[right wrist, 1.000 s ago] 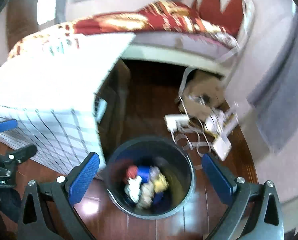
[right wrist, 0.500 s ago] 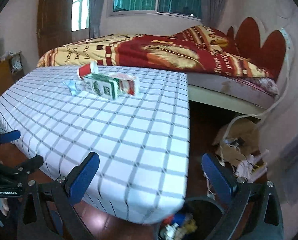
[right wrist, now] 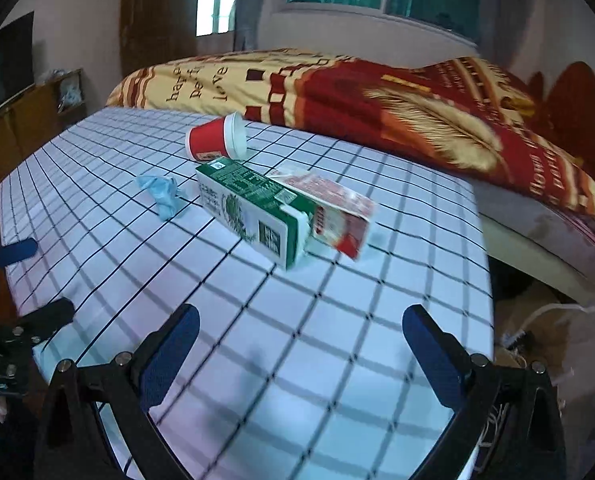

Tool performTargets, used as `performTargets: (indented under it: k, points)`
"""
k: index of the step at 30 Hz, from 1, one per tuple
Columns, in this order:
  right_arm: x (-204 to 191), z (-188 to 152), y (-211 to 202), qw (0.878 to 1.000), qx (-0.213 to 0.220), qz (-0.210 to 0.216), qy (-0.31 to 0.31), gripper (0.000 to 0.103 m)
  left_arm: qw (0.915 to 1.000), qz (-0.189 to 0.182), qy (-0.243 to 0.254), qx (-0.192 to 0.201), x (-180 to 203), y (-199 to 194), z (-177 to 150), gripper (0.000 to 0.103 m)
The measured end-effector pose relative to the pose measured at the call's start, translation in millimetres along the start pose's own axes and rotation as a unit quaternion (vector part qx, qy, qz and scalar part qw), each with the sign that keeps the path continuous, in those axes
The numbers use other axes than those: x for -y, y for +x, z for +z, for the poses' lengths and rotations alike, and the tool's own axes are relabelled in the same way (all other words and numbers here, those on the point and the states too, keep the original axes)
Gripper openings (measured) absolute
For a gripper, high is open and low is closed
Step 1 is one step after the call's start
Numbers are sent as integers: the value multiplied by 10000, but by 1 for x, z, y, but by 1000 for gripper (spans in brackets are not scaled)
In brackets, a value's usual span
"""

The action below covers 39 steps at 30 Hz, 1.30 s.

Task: Collect trash
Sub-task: 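Move both tools back toward the cartons and blue mask on the table, then grasp the green carton with the right tool while the left tool approaches the blue mask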

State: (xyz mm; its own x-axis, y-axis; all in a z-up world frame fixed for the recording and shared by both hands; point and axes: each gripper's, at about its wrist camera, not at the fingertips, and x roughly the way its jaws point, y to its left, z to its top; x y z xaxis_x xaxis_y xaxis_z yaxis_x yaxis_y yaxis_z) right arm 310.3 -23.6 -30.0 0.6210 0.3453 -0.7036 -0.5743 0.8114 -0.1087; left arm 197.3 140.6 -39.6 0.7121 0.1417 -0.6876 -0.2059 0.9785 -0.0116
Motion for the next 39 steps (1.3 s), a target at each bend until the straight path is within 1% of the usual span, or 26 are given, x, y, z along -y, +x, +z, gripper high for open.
performTargets:
  k: [4, 7, 11, 14, 15, 19, 21, 23, 25, 27, 30, 33, 36, 38, 39]
  points:
    - [-1, 19, 41, 9997, -158, 120, -130, 100, 9999, 31, -92, -37, -9, 15, 11, 103]
    - [-1, 28, 64, 9992, -234, 221, -219, 100, 9999, 62, -112, -76, -14, 24, 15, 103]
    - [-1, 41, 86, 9989, -258, 308, -249, 98, 9998, 146, -88, -140, -20, 33, 17, 103]
    - [-3, 49, 95, 9985, -252, 427, -244, 92, 9996, 161, -144, -201, -28, 37, 16, 103]
    - [-4, 50, 97, 9983, -262, 464, -253, 88, 9995, 164, -153, -218, -30, 39, 17, 103]
    - [-19, 47, 100, 9961, -360, 709, -394, 62, 9994, 157, -189, -225, -34, 40, 18, 103]
    - [-27, 42, 98, 9951, -358, 780, -491, 54, 9994, 140, -211, -231, -34, 42, 19, 103]
    - [-30, 40, 96, 9950, -321, 809, -497, 52, 9994, 116, -215, -237, -33, 43, 20, 103]
    - [-30, 42, 96, 9945, -326, 925, -372, 50, 9995, 95, -199, -224, -30, 44, 21, 103]
    - [-29, 46, 98, 9965, -303, 745, -229, 49, 9996, 85, -188, -210, -27, 45, 23, 103]
    - [-24, 51, 104, 9970, -364, 686, 53, 48, 9996, 53, -176, -229, -24, 50, 26, 102]
    - [-28, 52, 106, 9969, -381, 685, 18, 47, 9996, 99, -205, -171, -25, 55, 32, 102]
    - [-28, 50, 106, 9972, -316, 675, -6, 46, 9993, 87, -315, -159, -30, 65, 42, 98]
    - [-23, 51, 108, 9980, -293, 568, 21, 45, 9990, -9, -390, -206, -32, 75, 52, 92]
    - [-21, 53, 110, 9979, -292, 583, 60, 45, 9989, -70, -414, -218, -32, 79, 55, 90]
